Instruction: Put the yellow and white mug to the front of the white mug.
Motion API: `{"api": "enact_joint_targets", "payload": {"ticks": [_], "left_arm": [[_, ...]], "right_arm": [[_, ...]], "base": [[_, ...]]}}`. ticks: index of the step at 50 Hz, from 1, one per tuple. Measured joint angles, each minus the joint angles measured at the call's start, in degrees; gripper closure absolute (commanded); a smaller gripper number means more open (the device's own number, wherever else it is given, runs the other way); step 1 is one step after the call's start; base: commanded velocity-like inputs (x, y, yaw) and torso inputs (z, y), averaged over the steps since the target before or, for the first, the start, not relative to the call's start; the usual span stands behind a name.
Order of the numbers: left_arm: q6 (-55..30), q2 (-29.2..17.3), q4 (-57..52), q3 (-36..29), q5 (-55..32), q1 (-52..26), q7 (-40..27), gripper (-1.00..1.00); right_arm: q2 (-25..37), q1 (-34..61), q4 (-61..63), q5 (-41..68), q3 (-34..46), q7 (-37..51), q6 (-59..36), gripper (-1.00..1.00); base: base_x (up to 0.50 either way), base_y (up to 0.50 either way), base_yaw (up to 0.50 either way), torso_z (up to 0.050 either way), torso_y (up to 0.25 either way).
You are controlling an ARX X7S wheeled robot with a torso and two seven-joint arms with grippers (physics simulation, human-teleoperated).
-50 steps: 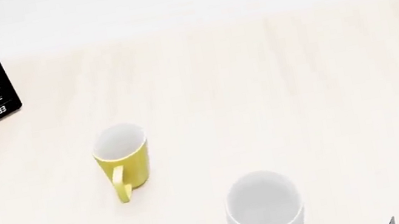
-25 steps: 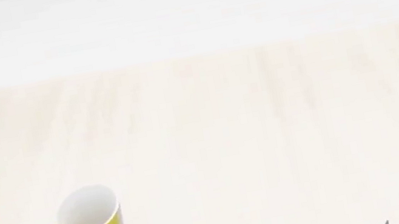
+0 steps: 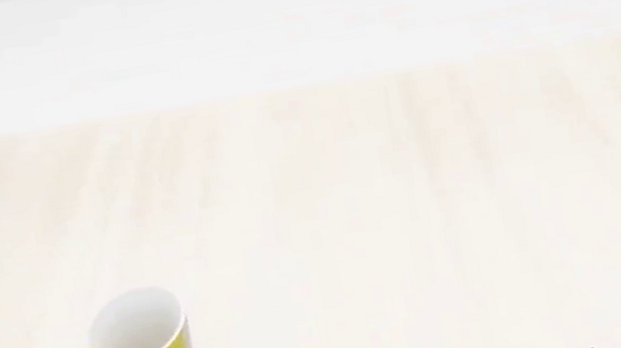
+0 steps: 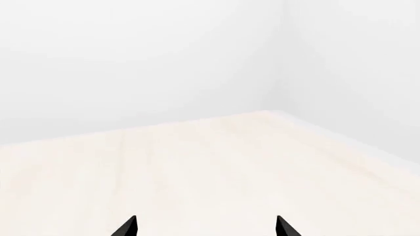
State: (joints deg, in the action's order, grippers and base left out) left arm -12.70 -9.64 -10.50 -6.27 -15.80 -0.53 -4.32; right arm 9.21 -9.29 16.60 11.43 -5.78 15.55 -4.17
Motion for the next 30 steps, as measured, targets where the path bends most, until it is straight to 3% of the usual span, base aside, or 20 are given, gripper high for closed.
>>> {"api": "enact_joint_targets", "payload": {"ticks": [30], "left_arm": [[0.6,3.2,6.9,-4.2,8.1,-3.0,-10.5,-1.0]], "right_arm": [[0.6,0.8,-1.9,-0.2,1.5,1.9,-0.3,-1.0]], "base": [[0.0,0.0,0.0,0.0,0.0]]}}
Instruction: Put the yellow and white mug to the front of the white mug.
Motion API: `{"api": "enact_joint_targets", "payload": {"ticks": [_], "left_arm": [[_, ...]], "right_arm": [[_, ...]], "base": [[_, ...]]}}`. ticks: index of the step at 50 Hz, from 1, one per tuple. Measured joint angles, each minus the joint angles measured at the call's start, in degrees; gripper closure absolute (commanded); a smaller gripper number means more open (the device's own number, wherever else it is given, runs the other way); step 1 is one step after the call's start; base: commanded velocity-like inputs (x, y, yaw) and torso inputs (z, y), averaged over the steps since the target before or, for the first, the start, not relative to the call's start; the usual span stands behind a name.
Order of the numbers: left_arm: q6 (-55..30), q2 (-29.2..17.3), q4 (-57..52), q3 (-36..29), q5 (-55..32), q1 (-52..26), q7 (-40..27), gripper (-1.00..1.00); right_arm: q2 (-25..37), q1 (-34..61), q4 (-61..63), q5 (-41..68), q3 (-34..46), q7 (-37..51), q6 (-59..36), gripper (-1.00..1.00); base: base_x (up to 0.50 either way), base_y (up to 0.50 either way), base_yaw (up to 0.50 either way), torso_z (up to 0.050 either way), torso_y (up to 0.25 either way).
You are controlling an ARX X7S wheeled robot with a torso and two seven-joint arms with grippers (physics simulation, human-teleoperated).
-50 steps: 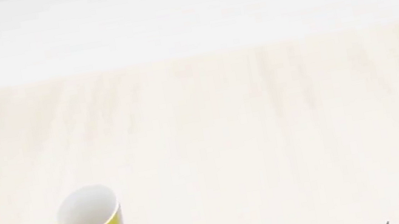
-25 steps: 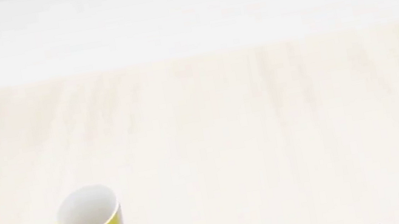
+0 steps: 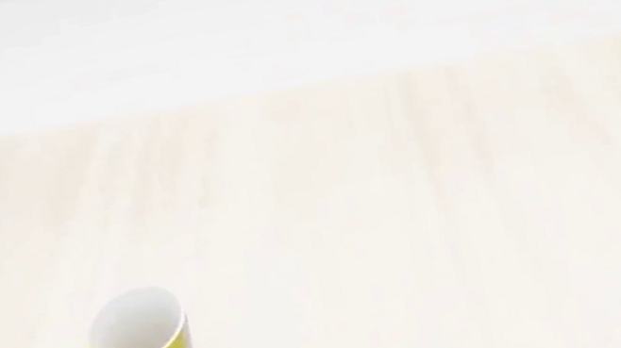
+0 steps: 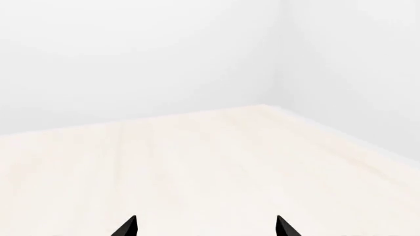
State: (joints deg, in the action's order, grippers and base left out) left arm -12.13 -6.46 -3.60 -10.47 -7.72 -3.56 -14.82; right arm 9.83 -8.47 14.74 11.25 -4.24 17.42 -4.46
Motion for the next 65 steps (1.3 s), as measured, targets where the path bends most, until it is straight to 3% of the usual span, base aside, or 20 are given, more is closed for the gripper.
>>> {"api": "enact_joint_targets", "payload": {"ticks": [21,54,55,65], "left_arm": [[0.1,0.8,5.5,-4.8,3.2,-4.1,-2.5,-1.0],[1.0,0.7,13.8,-5.9,-1.1,-8.3,-2.3,-1.0],[1.2,0.6,13.7,-5.9,-1.3,-8.3,-2.1,1.0],[2.6,-0.3,12.8,-5.8,-3.9,-7.9,0.0,1.0]], "right_arm": [[0.5,0.3,-0.9,0.3,0.9,0.8,0.4,-1.0],[1.4,0.1,-1.0,0.8,2.1,1.9,0.7,-1.0],[1.5,0.1,-1.0,0.8,2.1,1.9,0.7,-1.0],[1.7,0.3,-1.6,0.8,2.5,2.1,0.9,-1.0]], "base": [[0.0,0.0,0.0,0.0,0.0],[0.0,0.0,0.0,0.0,0.0],[0.0,0.0,0.0,0.0,0.0],[0.0,0.0,0.0,0.0,0.0]]}}
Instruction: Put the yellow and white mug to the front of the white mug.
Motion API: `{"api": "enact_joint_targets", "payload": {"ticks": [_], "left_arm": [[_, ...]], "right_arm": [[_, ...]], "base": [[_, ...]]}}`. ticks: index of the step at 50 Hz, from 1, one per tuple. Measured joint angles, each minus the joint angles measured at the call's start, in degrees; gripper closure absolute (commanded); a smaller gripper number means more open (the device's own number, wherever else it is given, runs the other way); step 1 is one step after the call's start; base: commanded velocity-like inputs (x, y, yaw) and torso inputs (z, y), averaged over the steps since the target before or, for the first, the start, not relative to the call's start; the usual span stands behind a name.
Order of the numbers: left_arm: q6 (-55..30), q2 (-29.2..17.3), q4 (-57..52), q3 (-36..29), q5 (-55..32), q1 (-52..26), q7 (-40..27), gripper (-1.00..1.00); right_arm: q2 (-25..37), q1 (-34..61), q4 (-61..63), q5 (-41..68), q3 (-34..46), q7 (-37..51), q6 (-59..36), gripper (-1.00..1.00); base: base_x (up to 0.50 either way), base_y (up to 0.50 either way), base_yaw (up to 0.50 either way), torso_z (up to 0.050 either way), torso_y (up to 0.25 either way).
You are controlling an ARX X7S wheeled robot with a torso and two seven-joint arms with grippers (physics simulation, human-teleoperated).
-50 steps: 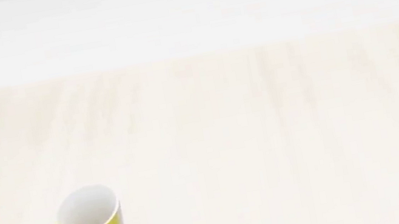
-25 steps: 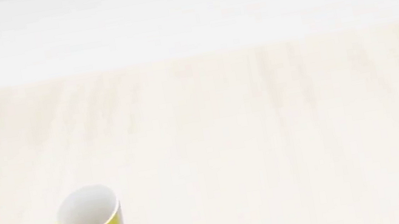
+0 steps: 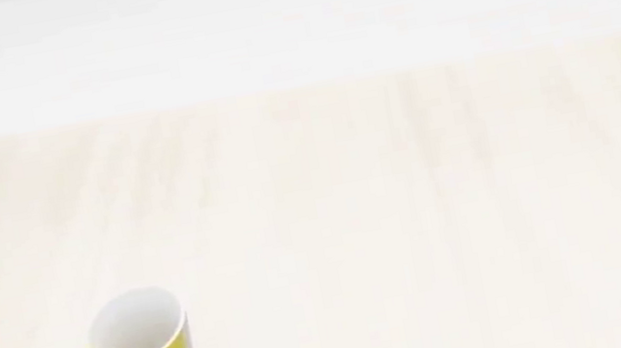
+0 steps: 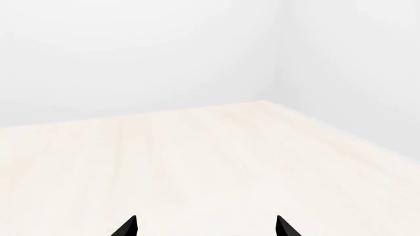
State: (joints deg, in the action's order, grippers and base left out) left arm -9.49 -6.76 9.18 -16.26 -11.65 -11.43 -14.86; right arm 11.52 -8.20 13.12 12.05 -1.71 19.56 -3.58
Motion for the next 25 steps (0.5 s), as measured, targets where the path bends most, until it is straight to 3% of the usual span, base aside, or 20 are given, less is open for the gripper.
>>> {"api": "enact_joint_targets", "payload": {"ticks": [16,25], "left_arm": [[1.3,-1.7,-0.5,0.0,-3.5,0.5,3.6,1.0],[2.9,-3.4,-0.2,-0.4,-6.4,-0.5,8.9,1.0]], "right_arm": [[0.4,0.2,-0.6,0.2,0.5,0.5,0.2,-1.0],[0.6,0.1,-0.5,0.3,0.8,0.6,0.3,-1.0]], "base": [[0.0,0.0,0.0,0.0,0.0],[0.0,0.0,0.0,0.0,0.0]]}}
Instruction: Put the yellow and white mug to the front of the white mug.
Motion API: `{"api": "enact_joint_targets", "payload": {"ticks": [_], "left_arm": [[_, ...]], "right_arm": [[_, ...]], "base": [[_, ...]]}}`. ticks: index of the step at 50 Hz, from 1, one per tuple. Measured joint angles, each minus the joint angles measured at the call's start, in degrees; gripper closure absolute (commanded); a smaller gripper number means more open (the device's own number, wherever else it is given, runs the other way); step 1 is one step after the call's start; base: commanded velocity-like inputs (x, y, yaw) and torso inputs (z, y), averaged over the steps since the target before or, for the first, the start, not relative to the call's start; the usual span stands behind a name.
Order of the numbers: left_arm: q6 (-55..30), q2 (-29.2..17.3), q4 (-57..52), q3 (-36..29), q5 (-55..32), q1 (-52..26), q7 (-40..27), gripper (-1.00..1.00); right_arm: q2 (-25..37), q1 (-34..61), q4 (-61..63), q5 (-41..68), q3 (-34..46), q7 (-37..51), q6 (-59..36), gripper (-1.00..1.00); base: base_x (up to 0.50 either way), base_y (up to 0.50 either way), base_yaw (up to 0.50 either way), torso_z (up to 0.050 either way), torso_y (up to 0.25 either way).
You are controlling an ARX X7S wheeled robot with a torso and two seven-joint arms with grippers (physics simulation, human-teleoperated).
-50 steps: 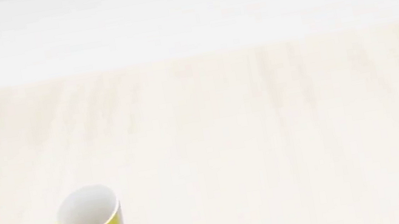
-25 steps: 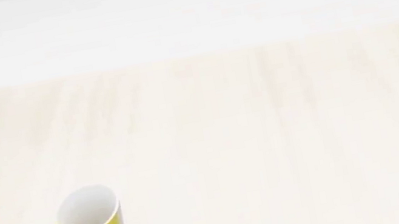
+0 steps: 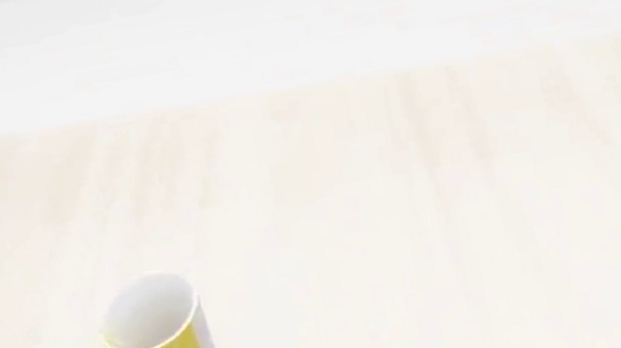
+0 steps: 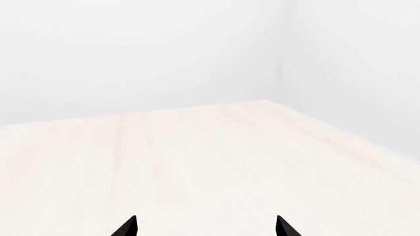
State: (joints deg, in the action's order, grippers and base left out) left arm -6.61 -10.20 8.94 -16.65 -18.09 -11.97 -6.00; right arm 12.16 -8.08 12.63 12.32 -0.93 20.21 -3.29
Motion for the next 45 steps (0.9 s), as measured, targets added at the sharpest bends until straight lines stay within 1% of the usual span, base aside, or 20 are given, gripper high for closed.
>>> {"api": "enact_joint_targets", "payload": {"ticks": [6,12,20,27,35,45], "left_arm": [[1.7,-2.1,2.5,-0.7,-2.7,-3.6,8.0,1.0],[1.8,-4.0,6.2,-1.5,-6.5,-8.9,18.0,1.0],[-0.6,-5.5,10.0,-3.8,-11.2,-16.3,31.0,1.0],[-3.6,-6.0,11.7,-6.1,-14.7,-21.5,40.6,1.0],[-5.8,-6.5,12.0,-8.6,-16.5,-24.7,47.3,1.0],[-7.2,-6.1,13.1,-10.0,-17.5,-27.6,50.9,1.0]], "right_arm": [[0.3,-0.1,0.2,0.2,0.0,0.1,0.1,-1.0],[0.5,0.0,0.1,0.3,0.2,0.1,0.3,-1.0],[0.8,-0.2,0.3,0.5,0.1,0.3,0.5,-1.0],[1.2,-0.6,0.6,0.8,-0.2,0.4,0.8,-1.0],[1.5,-1.0,0.8,1.1,-0.5,0.6,1.3,-1.0],[1.8,-1.1,0.8,1.3,-0.5,0.8,1.6,-1.0]], "base": [[0.0,0.0,0.0,0.0,0.0],[0.0,0.0,0.0,0.0,0.0],[0.0,0.0,0.0,0.0,0.0],[0.0,0.0,0.0,0.0,0.001],[0.0,0.0,0.0,0.0,0.0],[0.0,0.0,0.0,0.0,0.0]]}}
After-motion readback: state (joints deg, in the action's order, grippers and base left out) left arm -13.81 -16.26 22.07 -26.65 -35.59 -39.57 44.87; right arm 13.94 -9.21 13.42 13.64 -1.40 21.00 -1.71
